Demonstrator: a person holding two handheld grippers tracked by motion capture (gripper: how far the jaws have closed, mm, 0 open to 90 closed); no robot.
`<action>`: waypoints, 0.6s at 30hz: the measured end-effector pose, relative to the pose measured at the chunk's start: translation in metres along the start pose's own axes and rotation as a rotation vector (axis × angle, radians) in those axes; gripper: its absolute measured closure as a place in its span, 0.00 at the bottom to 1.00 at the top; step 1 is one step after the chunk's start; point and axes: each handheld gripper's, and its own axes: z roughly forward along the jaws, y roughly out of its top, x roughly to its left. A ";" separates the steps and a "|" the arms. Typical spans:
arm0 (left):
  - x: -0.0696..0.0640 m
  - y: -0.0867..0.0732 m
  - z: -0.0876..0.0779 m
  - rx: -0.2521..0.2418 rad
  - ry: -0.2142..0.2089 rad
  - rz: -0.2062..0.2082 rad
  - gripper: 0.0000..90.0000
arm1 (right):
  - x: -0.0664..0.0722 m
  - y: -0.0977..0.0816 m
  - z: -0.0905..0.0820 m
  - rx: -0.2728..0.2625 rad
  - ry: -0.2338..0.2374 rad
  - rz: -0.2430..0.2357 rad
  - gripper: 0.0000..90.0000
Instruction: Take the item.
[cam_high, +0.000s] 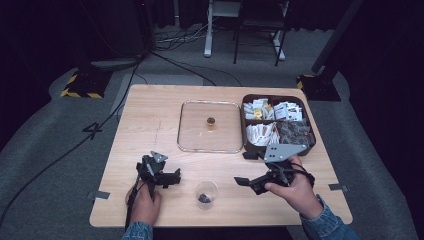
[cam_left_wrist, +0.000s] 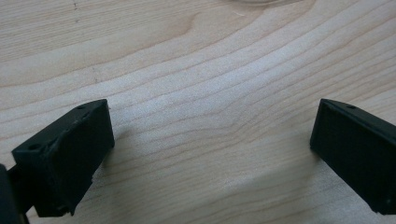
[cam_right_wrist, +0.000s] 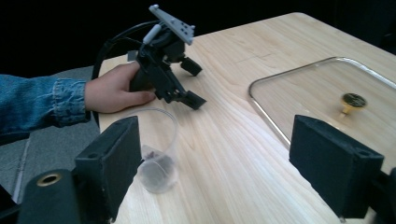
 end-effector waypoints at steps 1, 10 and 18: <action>0.000 0.000 0.000 -0.001 0.001 0.003 0.00 | -0.002 -0.001 -0.004 0.001 -0.007 0.001 0.19; 0.000 0.001 0.001 -0.003 0.000 0.005 0.00 | -0.022 -0.015 -0.032 0.027 -0.072 0.031 0.19; 0.000 0.001 0.001 -0.002 -0.004 -0.005 0.00 | -0.045 -0.047 -0.042 0.086 -0.134 0.104 0.19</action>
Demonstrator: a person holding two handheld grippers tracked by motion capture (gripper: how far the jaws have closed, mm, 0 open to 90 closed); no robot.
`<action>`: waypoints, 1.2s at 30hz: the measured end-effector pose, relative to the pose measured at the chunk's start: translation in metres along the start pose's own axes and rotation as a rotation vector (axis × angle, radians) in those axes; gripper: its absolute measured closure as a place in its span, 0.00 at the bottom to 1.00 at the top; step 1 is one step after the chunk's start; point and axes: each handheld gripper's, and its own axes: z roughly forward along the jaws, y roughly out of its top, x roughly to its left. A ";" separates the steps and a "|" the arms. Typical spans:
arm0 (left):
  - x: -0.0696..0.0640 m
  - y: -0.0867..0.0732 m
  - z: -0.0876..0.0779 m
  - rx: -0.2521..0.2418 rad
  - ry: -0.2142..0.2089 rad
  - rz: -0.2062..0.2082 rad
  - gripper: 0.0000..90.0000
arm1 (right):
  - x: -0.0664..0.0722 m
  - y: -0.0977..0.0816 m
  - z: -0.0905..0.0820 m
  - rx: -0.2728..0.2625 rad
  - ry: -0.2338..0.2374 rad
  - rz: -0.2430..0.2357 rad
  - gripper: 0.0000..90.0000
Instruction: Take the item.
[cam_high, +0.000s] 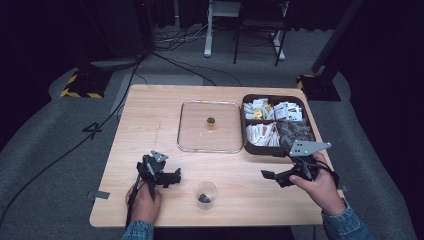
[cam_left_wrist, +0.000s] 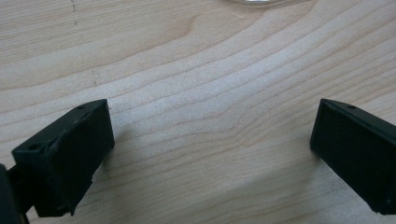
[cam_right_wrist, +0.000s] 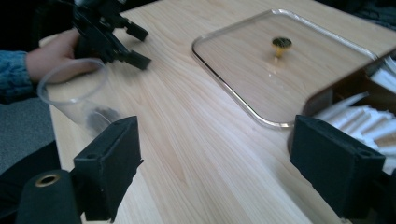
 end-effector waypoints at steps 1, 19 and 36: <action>0.000 0.000 0.000 -0.001 0.002 0.003 0.00 | 0.000 0.000 0.000 0.000 0.000 0.000 0.19; 0.000 0.000 0.000 -0.001 0.002 0.003 0.00 | -0.033 -0.065 0.014 0.161 -0.111 0.107 0.19; 0.000 0.000 0.000 -0.001 0.002 0.002 0.00 | -0.027 -0.101 0.033 0.193 -0.171 0.120 0.21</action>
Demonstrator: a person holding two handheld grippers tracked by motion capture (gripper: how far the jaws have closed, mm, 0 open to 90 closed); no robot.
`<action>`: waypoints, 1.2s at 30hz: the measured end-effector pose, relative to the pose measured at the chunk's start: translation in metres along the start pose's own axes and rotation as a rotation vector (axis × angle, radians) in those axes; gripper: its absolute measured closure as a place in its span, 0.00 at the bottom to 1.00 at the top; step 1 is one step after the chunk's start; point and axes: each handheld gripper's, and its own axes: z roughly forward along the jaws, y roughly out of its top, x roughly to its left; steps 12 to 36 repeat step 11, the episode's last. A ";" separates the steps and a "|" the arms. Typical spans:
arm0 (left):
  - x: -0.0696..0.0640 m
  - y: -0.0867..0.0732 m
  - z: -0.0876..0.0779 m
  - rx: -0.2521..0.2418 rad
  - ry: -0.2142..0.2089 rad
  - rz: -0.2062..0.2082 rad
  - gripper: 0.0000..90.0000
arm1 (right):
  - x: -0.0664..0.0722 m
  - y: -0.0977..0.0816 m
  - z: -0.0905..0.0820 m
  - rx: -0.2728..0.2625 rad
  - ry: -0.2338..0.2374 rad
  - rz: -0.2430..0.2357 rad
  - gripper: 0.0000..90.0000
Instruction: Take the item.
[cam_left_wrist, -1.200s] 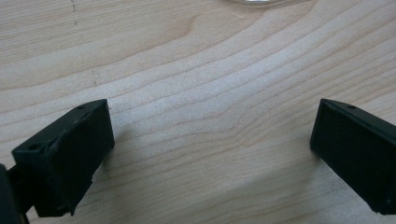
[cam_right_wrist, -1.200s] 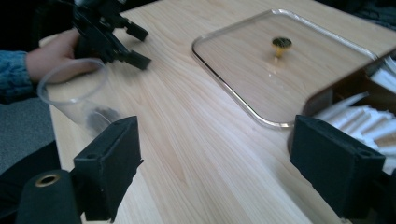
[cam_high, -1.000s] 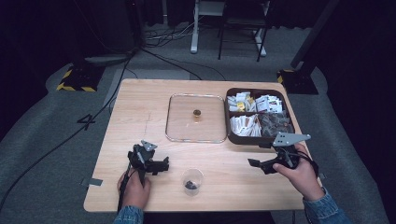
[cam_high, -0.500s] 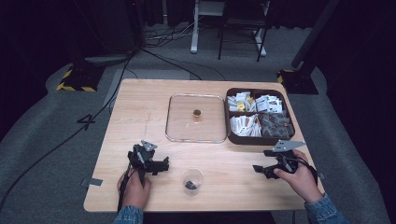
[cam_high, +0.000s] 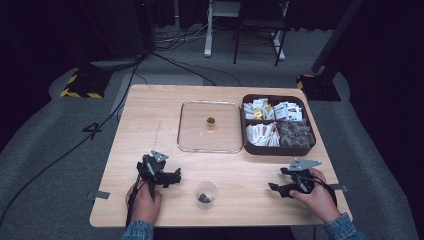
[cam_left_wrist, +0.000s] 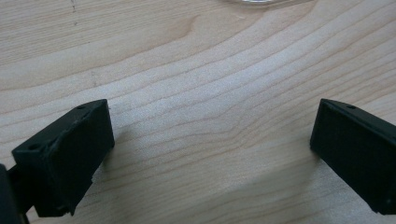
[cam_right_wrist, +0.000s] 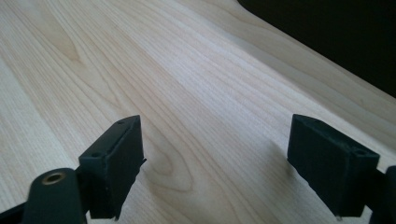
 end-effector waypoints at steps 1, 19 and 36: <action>0.000 0.000 0.000 0.000 0.000 0.000 0.00 | 0.000 -0.002 0.001 -0.001 -0.002 0.001 0.21; 0.000 0.000 0.000 0.000 0.000 0.000 0.00 | 0.000 -0.011 0.004 -0.059 -0.023 -0.039 0.16; 0.000 0.000 0.000 0.000 0.000 0.000 0.00 | 0.000 -0.011 0.004 -0.059 -0.023 -0.039 0.16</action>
